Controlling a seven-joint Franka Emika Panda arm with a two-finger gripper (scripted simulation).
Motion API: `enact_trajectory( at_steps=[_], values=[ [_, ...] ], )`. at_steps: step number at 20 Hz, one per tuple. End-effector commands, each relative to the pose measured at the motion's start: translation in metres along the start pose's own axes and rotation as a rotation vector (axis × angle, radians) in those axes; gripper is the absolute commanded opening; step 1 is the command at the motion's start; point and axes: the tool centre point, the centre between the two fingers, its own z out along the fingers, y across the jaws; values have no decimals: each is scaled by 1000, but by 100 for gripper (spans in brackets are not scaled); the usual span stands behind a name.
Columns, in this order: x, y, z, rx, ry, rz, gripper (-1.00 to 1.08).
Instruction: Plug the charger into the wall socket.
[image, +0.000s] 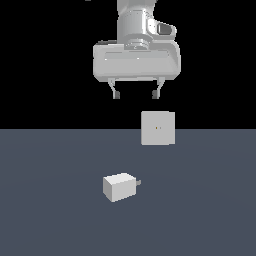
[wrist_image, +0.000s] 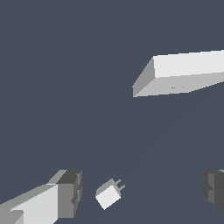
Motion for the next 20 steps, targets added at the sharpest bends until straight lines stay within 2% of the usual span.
enact_trajectory(
  at_steps=[1, 10, 20],
  values=[
    [0, 0, 0, 0, 0, 0, 100],
    [-7, 2, 7, -2, 0, 57, 100],
    [-33, 5, 29, -9, 0, 248, 100]
  ],
)
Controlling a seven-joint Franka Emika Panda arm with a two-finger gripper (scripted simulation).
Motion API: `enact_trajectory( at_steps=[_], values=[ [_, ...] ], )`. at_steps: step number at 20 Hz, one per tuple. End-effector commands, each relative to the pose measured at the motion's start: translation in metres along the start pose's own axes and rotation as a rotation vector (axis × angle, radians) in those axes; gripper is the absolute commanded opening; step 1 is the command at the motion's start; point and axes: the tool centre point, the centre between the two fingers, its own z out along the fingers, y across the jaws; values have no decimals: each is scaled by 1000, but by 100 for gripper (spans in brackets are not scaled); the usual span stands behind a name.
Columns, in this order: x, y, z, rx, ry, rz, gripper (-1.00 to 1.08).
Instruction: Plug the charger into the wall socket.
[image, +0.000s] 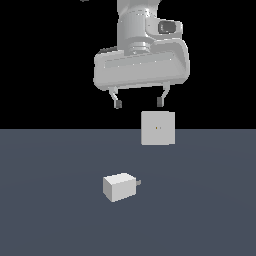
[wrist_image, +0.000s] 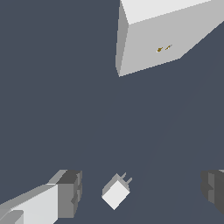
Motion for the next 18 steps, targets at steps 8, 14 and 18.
enact_trajectory(
  at_steps=[8, 14, 18],
  values=[
    [-32, 5, 28, -9, 0, 240, 100],
    [-51, 4, 45, -14, 0, 388, 100],
    [-64, 2, 57, -18, 0, 485, 100]
  ],
)
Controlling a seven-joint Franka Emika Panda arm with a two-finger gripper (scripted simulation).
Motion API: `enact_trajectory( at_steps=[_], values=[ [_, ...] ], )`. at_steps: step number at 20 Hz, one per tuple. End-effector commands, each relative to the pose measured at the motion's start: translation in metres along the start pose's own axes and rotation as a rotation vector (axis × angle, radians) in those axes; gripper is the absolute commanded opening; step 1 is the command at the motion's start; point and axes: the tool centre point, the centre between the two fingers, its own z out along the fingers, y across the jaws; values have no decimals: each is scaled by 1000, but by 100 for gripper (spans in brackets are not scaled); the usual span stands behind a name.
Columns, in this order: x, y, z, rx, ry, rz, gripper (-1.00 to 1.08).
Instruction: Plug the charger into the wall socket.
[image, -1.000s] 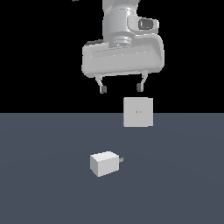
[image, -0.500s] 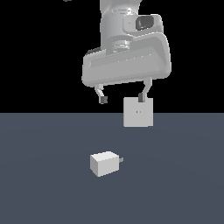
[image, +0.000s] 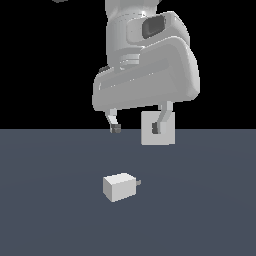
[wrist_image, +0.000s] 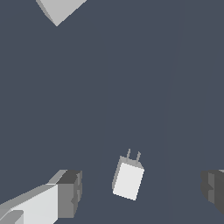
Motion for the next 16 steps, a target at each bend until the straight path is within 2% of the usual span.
enact_trajectory(
  at_steps=[1, 9, 16],
  values=[
    [-8, 2, 7, -2, 0, 62, 100],
    [-28, 3, 25, -8, 0, 215, 100],
    [-38, 2, 34, -10, -1, 285, 100]
  ],
)
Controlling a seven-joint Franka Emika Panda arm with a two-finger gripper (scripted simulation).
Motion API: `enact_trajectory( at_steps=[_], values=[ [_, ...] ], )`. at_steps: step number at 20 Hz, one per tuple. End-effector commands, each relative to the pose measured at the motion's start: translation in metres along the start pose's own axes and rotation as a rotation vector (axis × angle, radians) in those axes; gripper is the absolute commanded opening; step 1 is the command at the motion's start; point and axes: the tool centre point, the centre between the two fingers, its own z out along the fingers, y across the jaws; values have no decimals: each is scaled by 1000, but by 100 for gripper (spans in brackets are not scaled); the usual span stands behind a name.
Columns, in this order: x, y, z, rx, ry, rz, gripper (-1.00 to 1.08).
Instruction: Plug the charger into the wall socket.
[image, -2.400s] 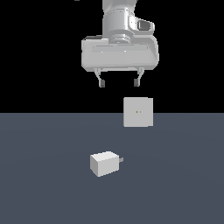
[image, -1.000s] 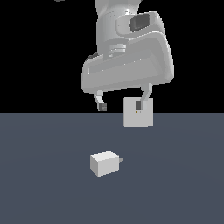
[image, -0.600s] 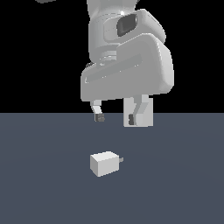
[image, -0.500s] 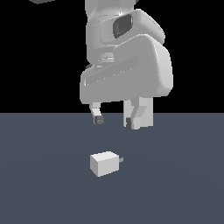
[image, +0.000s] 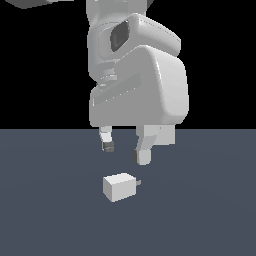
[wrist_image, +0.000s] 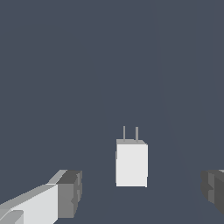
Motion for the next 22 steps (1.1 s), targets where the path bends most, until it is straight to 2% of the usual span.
enact_trajectory(
  at_steps=[1, 10, 22],
  values=[
    [-2, 0, 2, 0, 0, 19, 100],
    [-4, 0, 8, -1, -1, 24, 100],
    [-6, 0, 51, 0, -1, 28, 100]
  ],
)
